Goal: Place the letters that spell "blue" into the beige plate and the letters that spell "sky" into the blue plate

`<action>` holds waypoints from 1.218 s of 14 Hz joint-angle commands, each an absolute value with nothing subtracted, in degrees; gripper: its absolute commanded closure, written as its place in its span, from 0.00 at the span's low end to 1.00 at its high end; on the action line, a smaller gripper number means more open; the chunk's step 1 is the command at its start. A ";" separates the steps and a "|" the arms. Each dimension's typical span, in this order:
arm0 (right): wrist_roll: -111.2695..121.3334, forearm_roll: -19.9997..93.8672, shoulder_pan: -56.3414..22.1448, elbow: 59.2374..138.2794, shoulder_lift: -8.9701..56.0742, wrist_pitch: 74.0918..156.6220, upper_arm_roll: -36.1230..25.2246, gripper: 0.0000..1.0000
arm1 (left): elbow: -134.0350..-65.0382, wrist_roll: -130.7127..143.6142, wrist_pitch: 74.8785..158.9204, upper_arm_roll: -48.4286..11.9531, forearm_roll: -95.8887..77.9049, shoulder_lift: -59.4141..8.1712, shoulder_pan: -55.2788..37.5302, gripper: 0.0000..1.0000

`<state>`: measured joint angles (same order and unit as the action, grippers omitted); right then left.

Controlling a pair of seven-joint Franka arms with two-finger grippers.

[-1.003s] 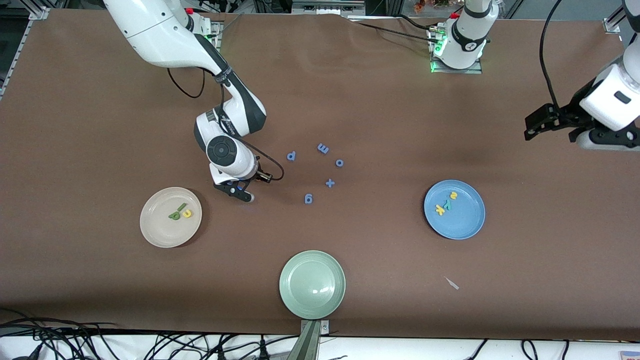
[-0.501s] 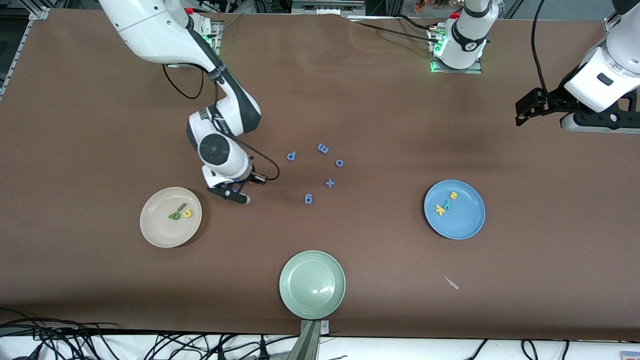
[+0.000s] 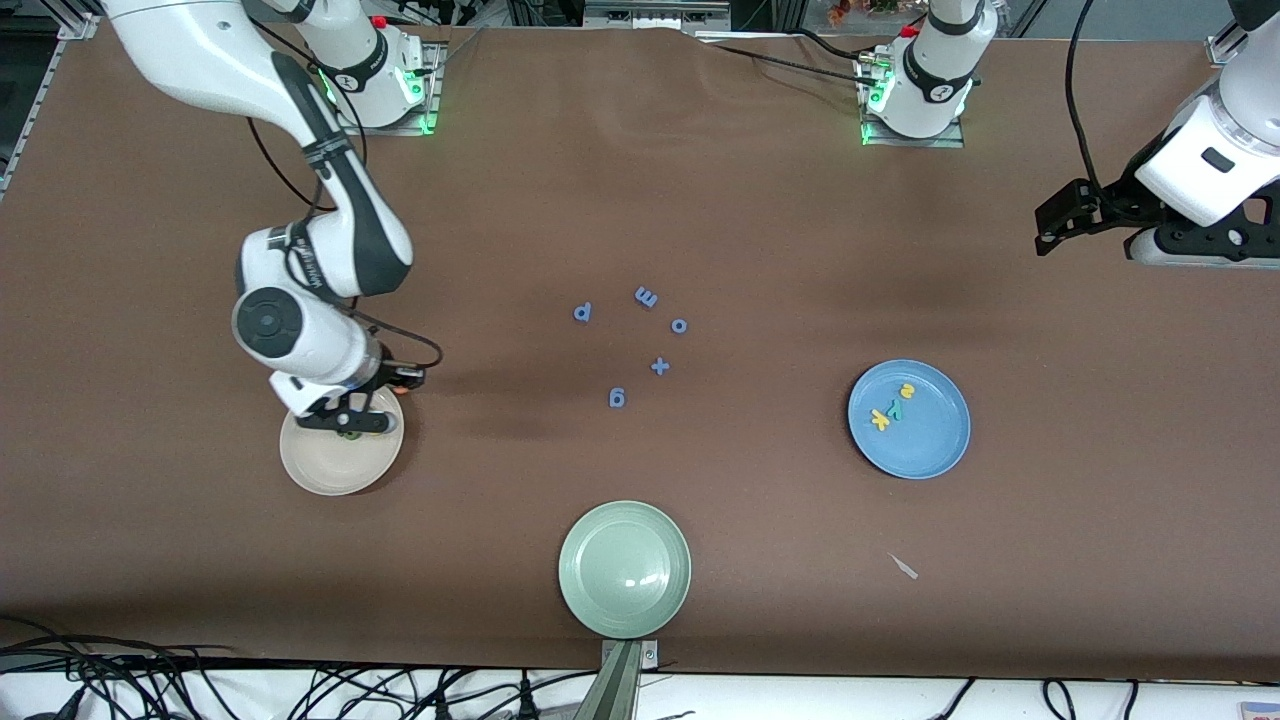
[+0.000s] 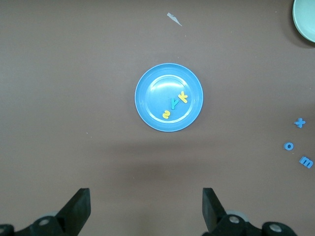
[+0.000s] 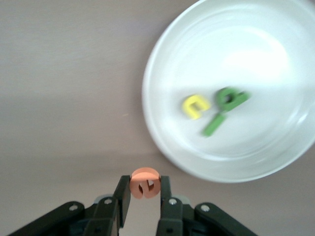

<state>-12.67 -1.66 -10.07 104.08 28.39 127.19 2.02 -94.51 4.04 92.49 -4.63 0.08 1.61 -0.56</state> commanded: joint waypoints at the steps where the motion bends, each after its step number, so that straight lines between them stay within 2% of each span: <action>1: -5.73 -2.64 -9.67 104.68 26.72 125.77 0.01 0.73 | -92.81 3.43 92.29 -3.96 -1.14 0.79 -0.62 0.00; 3: -4.84 -2.55 -8.97 104.68 25.49 125.60 -0.09 0.45 | -92.81 3.43 92.29 -4.48 -0.79 0.97 -0.79 0.00; 4: -4.75 -2.46 -8.79 104.59 24.97 124.99 -0.09 0.37 | -92.73 3.34 92.11 -4.83 -0.44 0.97 -0.88 0.00; 6: -4.05 -2.37 -8.53 104.07 24.17 124.45 -0.09 0.32 | -92.72 3.17 91.93 -4.75 -0.44 1.14 -0.88 0.00; 9: -4.30 -1.76 -8.17 102.92 21.90 120.95 -0.09 0.00 | -92.72 3.25 91.85 -4.92 -0.44 1.23 -1.40 0.00; 17: -4.13 -1.93 -8.09 101.43 4.16 101.35 0.00 0.00 | -92.64 3.34 92.11 -4.75 -0.44 1.14 -1.49 0.00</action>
